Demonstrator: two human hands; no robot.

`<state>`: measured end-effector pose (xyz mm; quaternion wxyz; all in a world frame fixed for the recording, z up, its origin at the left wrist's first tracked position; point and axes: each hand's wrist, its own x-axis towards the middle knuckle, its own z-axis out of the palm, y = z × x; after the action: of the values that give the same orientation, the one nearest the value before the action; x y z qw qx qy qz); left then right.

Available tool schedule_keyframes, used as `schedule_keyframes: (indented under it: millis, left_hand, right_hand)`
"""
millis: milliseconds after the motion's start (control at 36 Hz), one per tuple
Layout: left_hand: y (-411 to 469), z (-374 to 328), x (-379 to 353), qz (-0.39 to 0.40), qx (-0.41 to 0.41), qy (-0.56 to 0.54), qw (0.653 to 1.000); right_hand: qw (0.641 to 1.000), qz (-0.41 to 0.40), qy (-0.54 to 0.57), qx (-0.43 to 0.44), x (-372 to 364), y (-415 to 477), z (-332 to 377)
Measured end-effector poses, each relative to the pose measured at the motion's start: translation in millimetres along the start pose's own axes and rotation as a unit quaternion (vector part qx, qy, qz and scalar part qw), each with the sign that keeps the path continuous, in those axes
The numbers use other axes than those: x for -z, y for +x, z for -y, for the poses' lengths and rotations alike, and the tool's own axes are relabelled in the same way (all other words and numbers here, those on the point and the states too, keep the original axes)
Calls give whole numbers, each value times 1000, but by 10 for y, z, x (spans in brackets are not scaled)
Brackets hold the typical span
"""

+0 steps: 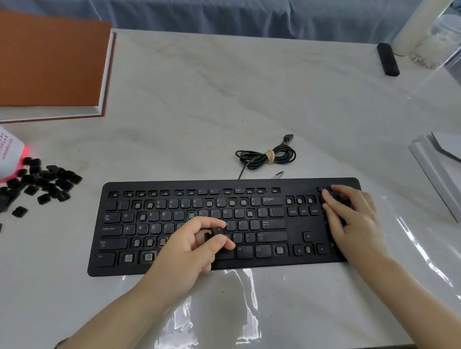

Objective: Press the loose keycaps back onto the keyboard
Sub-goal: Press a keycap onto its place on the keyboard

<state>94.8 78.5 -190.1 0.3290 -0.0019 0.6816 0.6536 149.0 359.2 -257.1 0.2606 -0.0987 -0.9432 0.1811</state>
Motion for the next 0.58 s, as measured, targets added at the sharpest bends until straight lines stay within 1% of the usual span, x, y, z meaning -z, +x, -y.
schedule_keyframes:
  millis: [83, 139, 222, 389, 500, 583]
  left_hand:
    - [-13, -4, 19, 19, -43, 47, 998]
    - [-27, -16, 28, 28, -70, 59, 995]
    - [-56, -44, 18, 41, -105, 61, 992]
    - [-87, -48, 15, 52, -128, 43, 989]
    - [-102, -24, 4, 52, -141, 49, 987]
    - [-101, -14, -15, 25, -154, 87, 984]
  right_hand:
    - [1000, 9, -21, 12, 15, -5, -14]
    - [1000, 11, -24, 10, 4, -2, -6]
    - [999, 13, -31, 2, -5, -3, 6]
    - [998, 34, -59, -11, 18, -43, 42]
    - [998, 40, -36, -42, 52, -24, 77]
    - [997, 36, 17, -72, 64, 9, 315]
